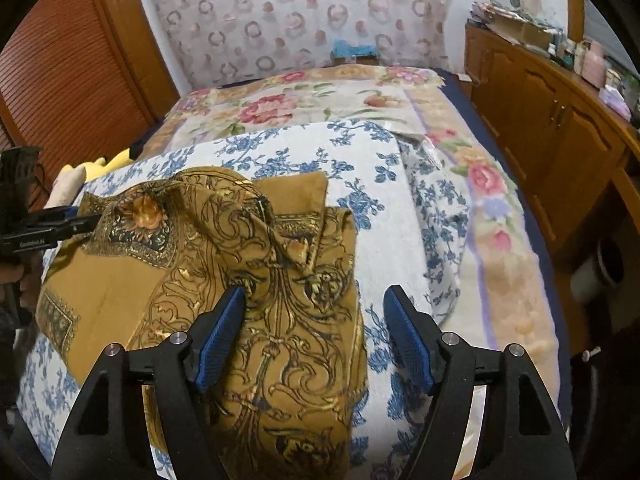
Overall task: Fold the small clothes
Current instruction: 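Grasp the folded shirt bundle with both grippers and lift it, then carry the lifted bundle with both grippers toward the yellow plush toy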
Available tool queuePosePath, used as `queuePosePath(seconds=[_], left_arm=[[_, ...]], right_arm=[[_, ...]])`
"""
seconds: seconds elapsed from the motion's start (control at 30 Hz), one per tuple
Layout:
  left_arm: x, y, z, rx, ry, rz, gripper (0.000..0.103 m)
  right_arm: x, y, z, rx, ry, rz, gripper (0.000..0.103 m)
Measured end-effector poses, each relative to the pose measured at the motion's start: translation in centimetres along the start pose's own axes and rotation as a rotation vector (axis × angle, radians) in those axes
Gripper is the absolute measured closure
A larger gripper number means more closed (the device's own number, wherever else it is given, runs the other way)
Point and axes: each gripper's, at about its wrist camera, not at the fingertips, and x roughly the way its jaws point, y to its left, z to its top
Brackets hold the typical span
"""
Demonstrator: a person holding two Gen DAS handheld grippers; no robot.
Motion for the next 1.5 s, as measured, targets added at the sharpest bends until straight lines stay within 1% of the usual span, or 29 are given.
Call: queuePosePath(seconds=[0.03, 0.07, 0.1, 0.17, 0.2, 0.23, 0.27, 0.3, 0.33, 0.37, 0.4, 0.5, 0.73, 0.93, 1.13, 1.27, 1.5], left_arm=[[0.0, -0.1, 0.1, 0.002, -0.002, 0.0, 0.059], [0.1, -0.1, 0.1, 0.003, -0.003, -0.01, 0.065], [0.1, -0.2, 0.1, 0.002, -0.002, -0.021, 0.073], [0.2, -0.3, 0.2, 0.001, 0.001, -0.032, 0.081], [0.2, -0.4, 0.1, 0.003, -0.002, -0.033, 0.089], [0.1, -0.5, 0.1, 0.002, -0.004, -0.044, 0.093], [-0.2, -0.5, 0.1, 0.001, -0.011, -0.044, 0.095], [-0.4, -0.7, 0.1, 0.002, -0.019, -0.043, 0.096], [-0.9, -0.9, 0.1, 0.006, -0.033, -0.041, 0.097], [-1.4, -1.0, 0.1, 0.008, -0.046, -0.043, 0.097], [-1.9, -1.1, 0.1, 0.007, -0.06, -0.049, 0.097], [-4.0, -1.6, 0.0, 0.018, -0.111, -0.065, 0.097], [-8.8, -3.0, -0.5, 0.046, -0.214, -0.074, 0.098], [-12.5, -2.4, -1.6, 0.036, -0.296, -0.054, 0.098], [-16.4, -1.1, -3.0, 0.011, -0.369, -0.01, 0.098], [-18.7, 0.4, -4.1, -0.015, -0.41, 0.047, 0.098], [-21.4, 3.6, -6.2, -0.072, -0.444, 0.141, 0.098]], right_arm=[[0.0, 0.3, 0.0, -0.01, 0.001, 0.012, 0.035], [0.1, 0.5, 0.1, -0.02, 0.002, 0.022, 0.043], [0.2, 0.9, 0.1, -0.031, 0.003, 0.027, 0.048], [0.3, 1.3, 0.1, -0.039, 0.002, 0.043, 0.055], [0.4, 1.5, 0.1, -0.042, -0.002, 0.049, 0.06], [0.3, 1.7, 0.0, -0.047, -0.003, 0.058, 0.063], [0.2, 1.9, 0.0, -0.05, -0.004, 0.074, 0.073], [0.1, 2.1, 0.0, -0.054, -0.008, 0.073, 0.077], [0.0, 2.2, -0.1, -0.059, -0.013, 0.067, 0.08], [-0.3, 2.4, -0.2, -0.062, -0.021, 0.06, 0.086], [-0.6, 2.4, -0.2, -0.058, -0.031, 0.056, 0.089], [-1.6, 2.7, -0.2, -0.04, -0.078, 0.056, 0.092], [-5.2, 4.4, 0.1, -0.04, -0.214, 0.087, 0.094], [-6.8, 7.1, 1.0, -0.093, -0.268, 0.113, 0.094], [-7.8, 10.5, 2.5, -0.169, -0.313, 0.143, 0.095], [-7.9, 13.0, 4.3, -0.242, -0.325, 0.166, 0.095], [-5.4, 18.3, 7.7, -0.365, -0.296, 0.219, 0.095]])
